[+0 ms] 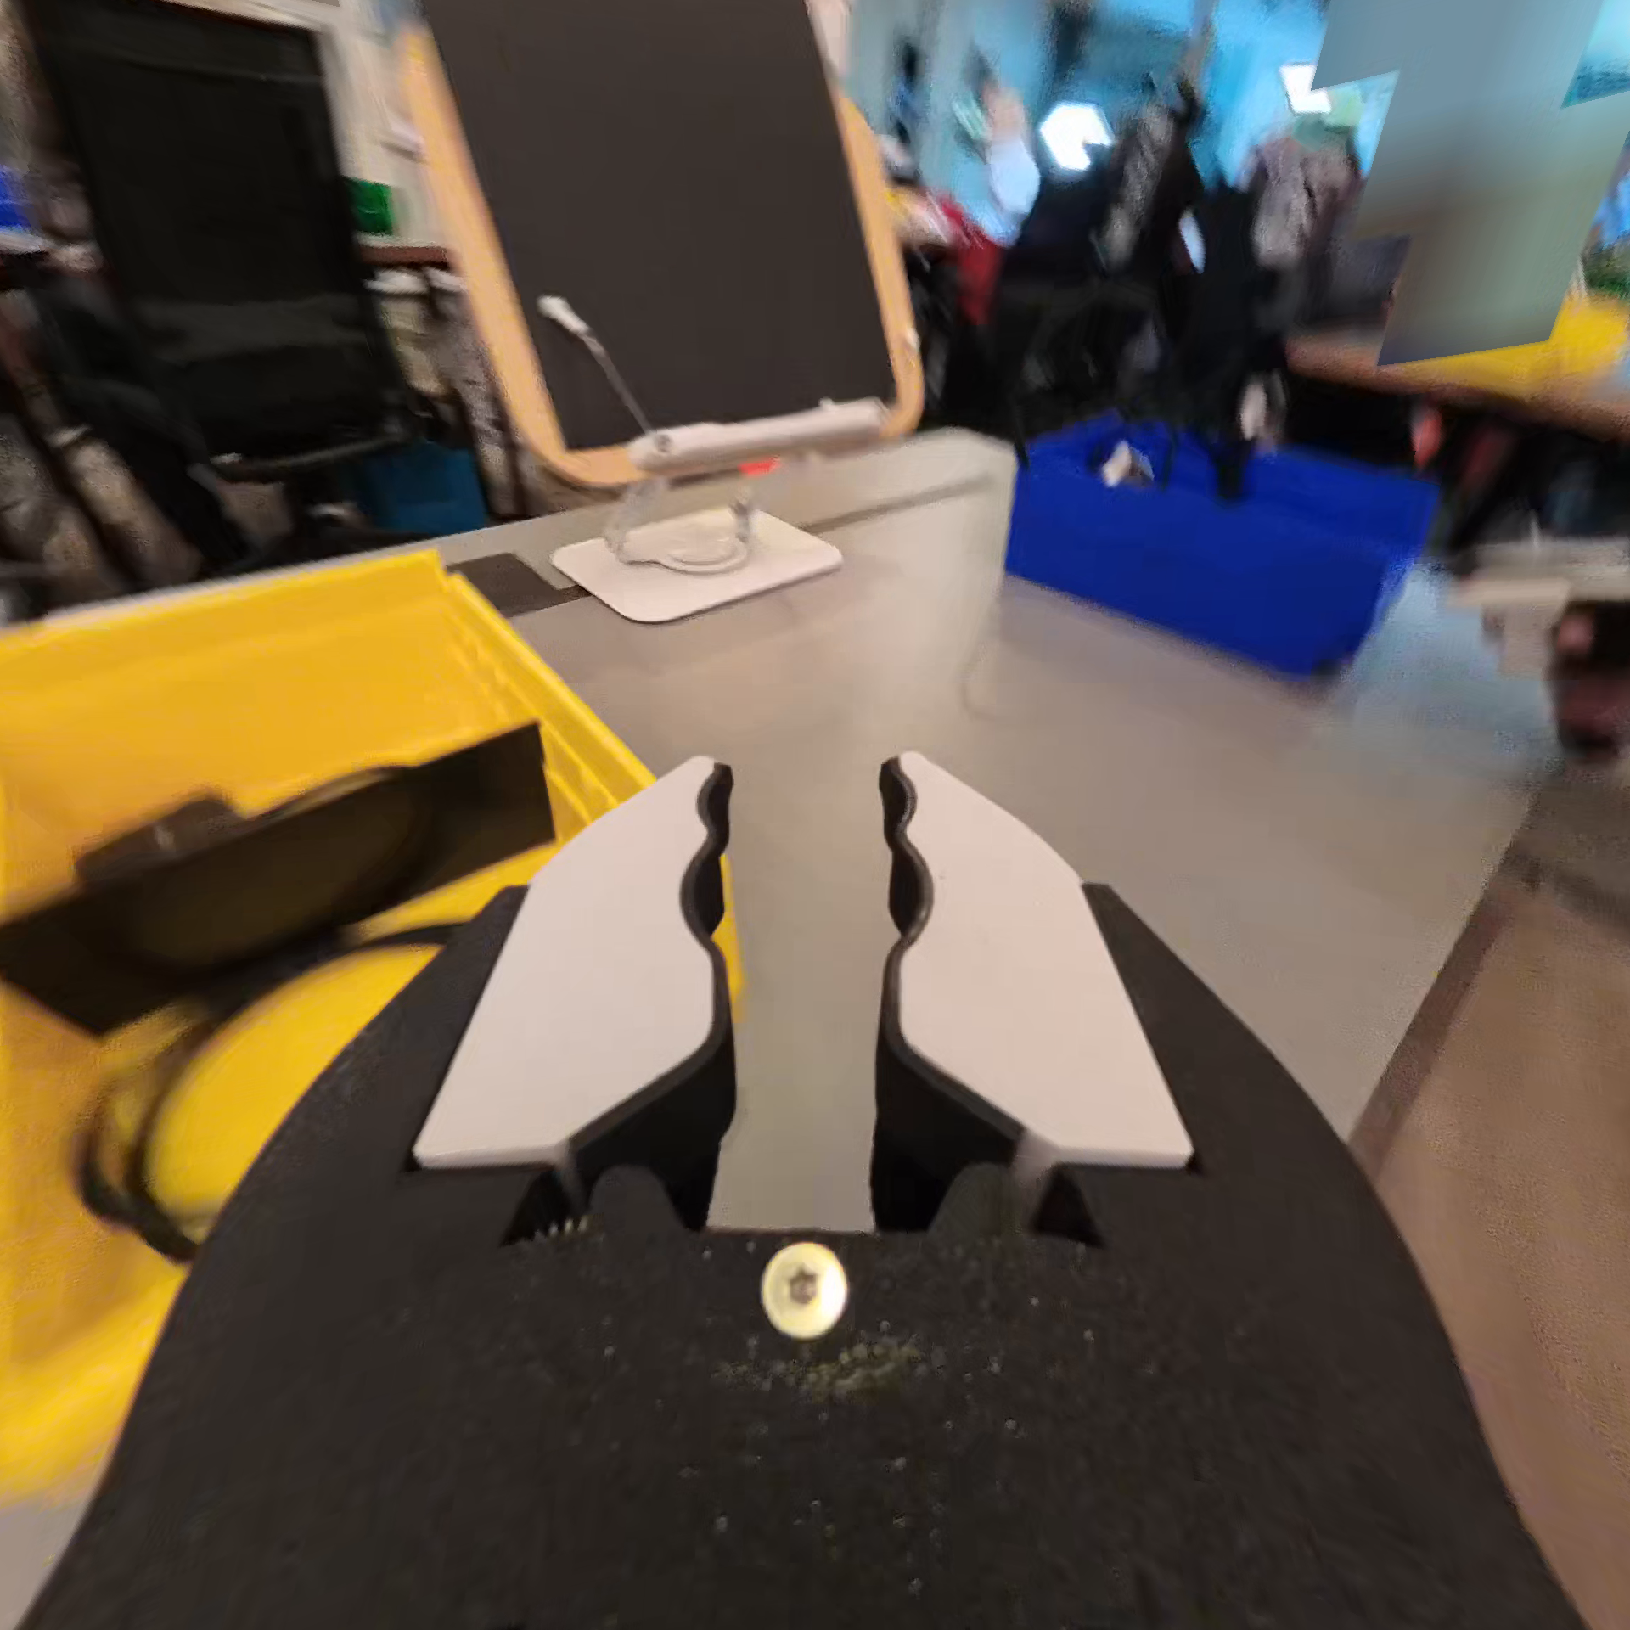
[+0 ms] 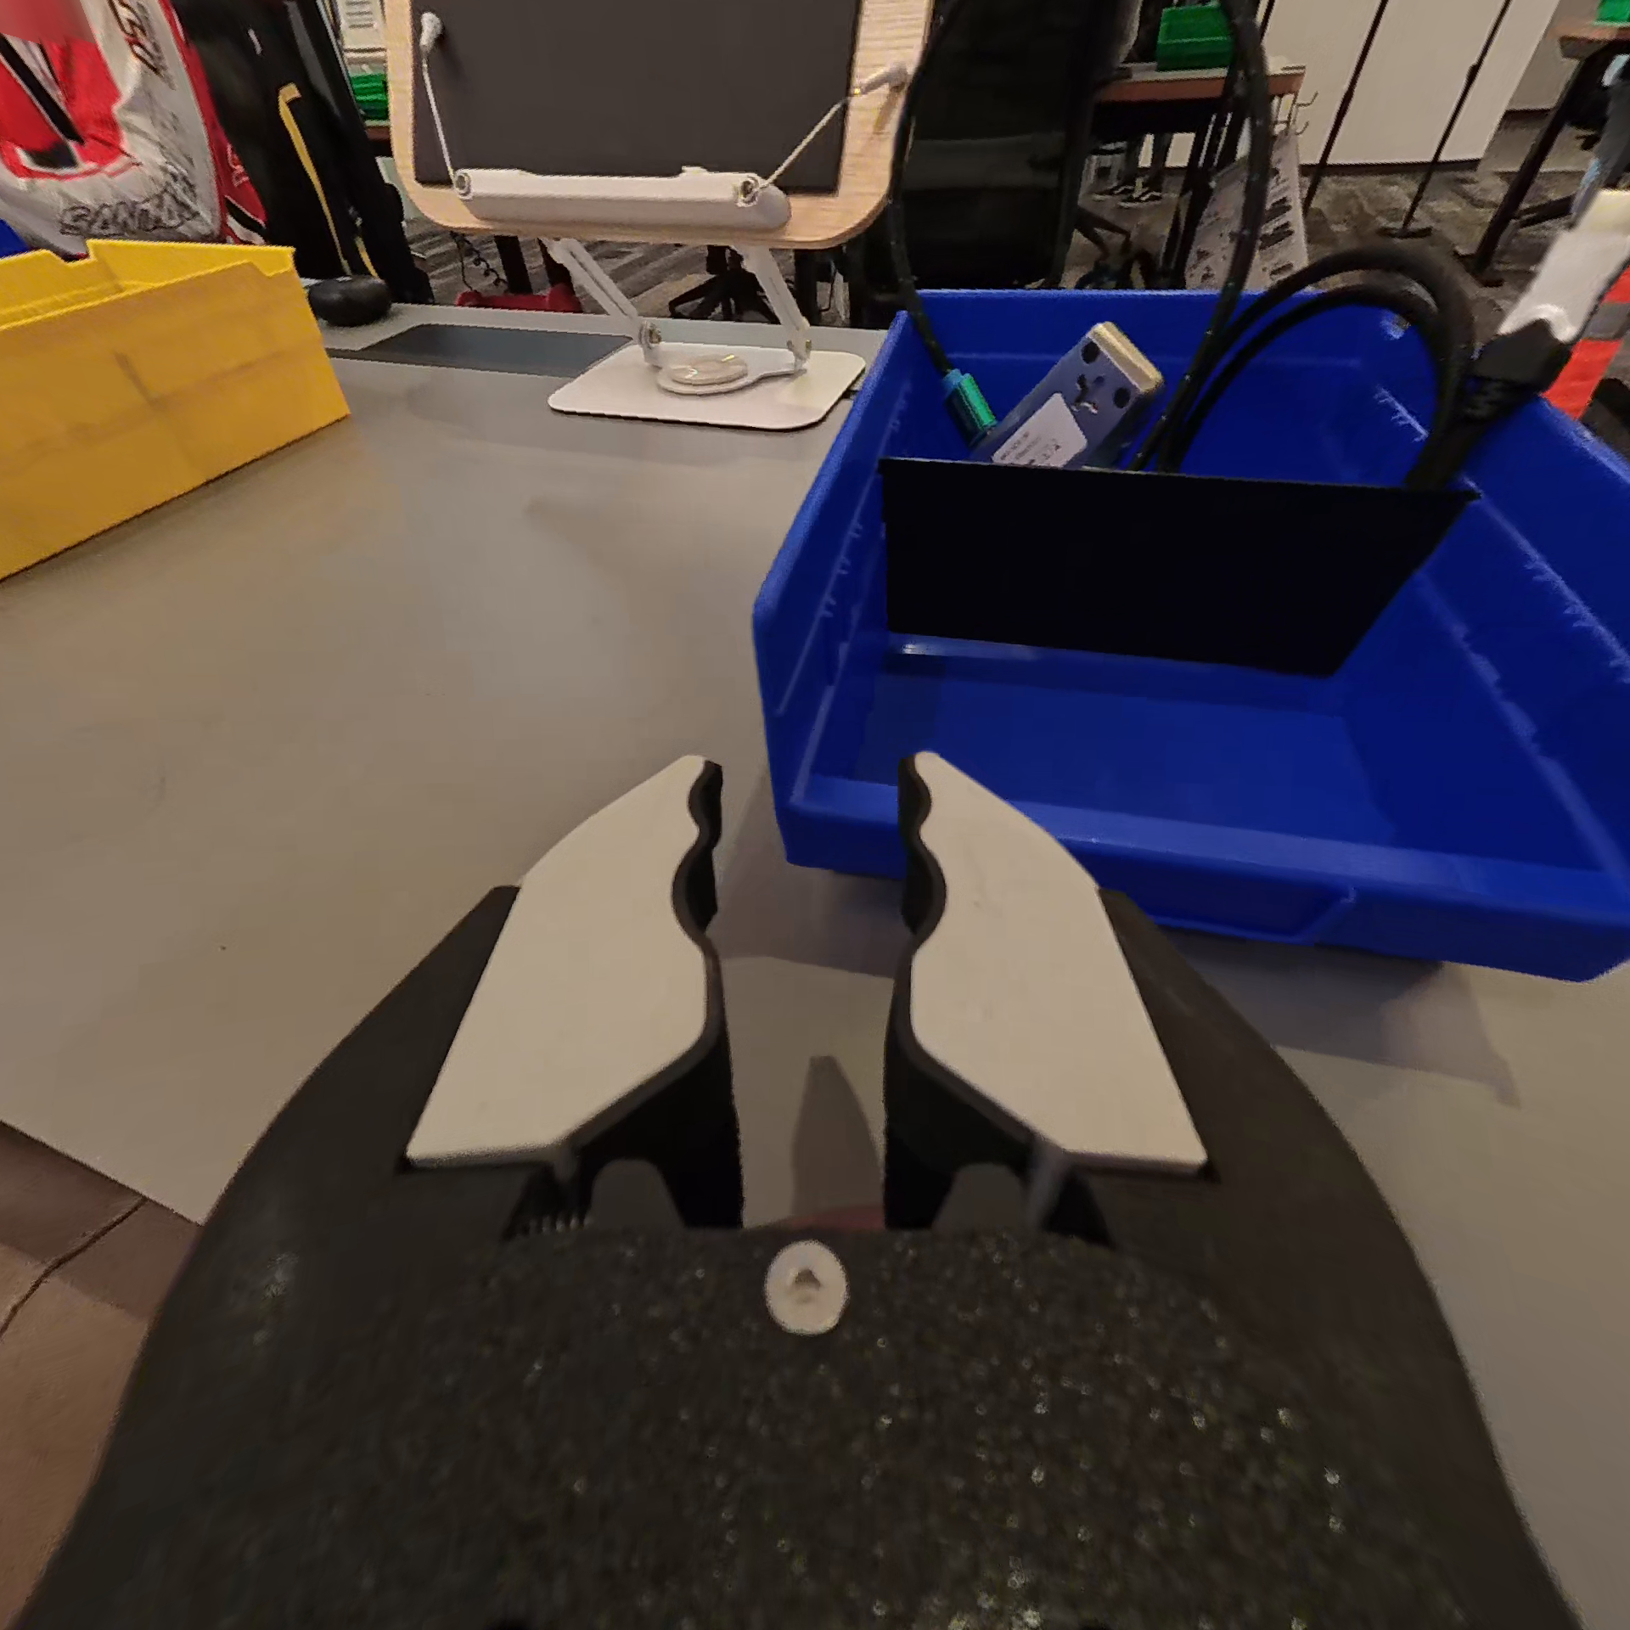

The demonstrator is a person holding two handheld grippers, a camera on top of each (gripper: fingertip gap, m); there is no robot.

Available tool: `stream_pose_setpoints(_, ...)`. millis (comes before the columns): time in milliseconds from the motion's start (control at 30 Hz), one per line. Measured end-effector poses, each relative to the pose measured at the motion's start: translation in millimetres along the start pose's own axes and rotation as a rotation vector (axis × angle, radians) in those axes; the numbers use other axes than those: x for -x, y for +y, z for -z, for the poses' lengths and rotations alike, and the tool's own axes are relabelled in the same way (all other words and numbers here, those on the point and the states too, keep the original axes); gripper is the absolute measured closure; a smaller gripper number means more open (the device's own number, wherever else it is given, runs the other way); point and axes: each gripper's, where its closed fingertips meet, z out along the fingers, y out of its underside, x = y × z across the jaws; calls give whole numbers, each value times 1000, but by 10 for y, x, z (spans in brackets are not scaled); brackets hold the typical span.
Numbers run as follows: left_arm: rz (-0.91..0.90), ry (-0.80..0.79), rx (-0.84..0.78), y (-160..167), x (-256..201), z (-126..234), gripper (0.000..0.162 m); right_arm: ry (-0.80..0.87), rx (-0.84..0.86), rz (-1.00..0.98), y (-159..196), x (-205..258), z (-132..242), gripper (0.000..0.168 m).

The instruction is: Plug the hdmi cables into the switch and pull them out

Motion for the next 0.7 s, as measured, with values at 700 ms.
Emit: stream_pose_setpoints(700,-699,326,1042,1249,2315,-2088,149,-600,-185,-284,-282,605,98,126)
